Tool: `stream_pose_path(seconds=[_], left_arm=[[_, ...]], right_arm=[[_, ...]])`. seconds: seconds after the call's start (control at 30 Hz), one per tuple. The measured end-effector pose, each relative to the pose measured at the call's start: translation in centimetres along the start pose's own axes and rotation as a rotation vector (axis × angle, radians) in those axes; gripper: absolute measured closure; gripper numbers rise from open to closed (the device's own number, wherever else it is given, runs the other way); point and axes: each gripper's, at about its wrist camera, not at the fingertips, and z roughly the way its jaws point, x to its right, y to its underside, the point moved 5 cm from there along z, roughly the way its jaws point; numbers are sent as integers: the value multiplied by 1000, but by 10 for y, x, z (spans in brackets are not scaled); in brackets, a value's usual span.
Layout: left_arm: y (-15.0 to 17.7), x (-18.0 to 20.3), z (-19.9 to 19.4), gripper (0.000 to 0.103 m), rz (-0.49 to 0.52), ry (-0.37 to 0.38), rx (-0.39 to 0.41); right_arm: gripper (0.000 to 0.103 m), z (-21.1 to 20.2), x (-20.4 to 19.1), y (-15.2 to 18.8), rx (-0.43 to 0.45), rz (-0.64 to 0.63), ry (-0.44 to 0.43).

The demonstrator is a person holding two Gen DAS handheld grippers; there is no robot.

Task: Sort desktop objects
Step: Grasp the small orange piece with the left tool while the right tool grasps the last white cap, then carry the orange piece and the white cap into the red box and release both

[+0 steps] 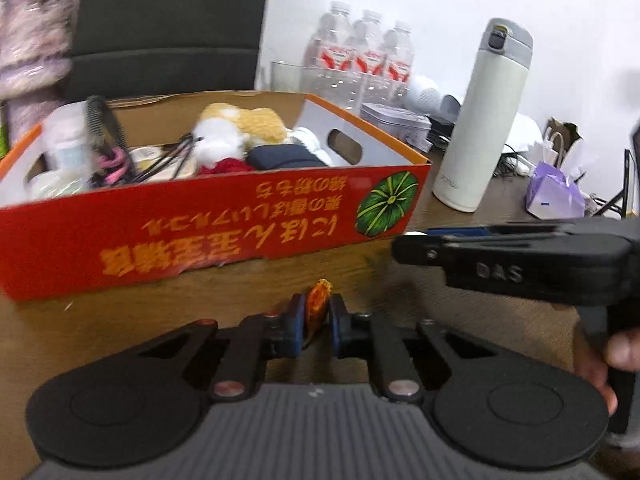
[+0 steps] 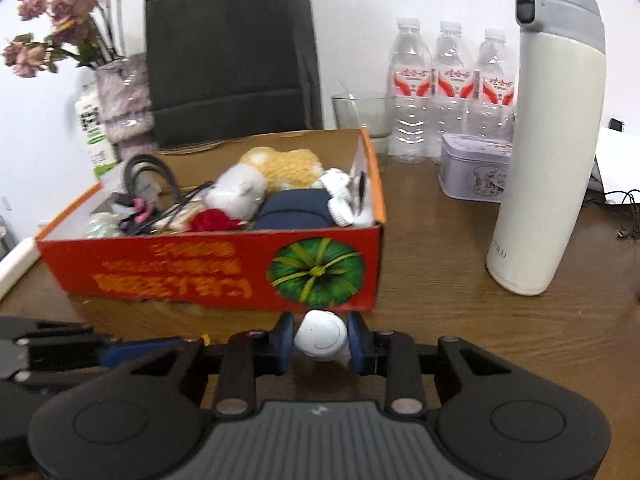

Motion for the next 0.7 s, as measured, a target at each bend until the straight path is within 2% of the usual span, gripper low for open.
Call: stream_pose_path(seconds=[0.1, 0.2, 0.27, 0.3, 0.37, 0.43, 0.53, 0.7], left_arm=[[15, -2, -31, 90, -58, -27, 53], [36, 4, -78, 90, -36, -64, 177], [49, 0, -106, 90, -77, -77, 214], [57, -4, -119, 90, -110, -99, 208], [75, -10, -141, 90, -181, -144, 147], [96, -15, -166, 90, -222, -145, 116], [118, -16, -202, 90, -209, -180, 135], [137, -24, -227, 90, -222, -245, 171]], right_arm=[[76, -24, -13, 18, 37, -8, -2], [76, -44, -26, 39, 47, 38, -53], [76, -56, -43, 50, 66, 13, -74], [76, -64, -51, 53, 79, -3, -78], [76, -83, -66, 61, 104, -16, -97], [76, -100, -77, 71, 116, -23, -129], [76, -116, -91, 99, 52, -57, -184], [76, -149, -103, 134, 18, -94, -161]])
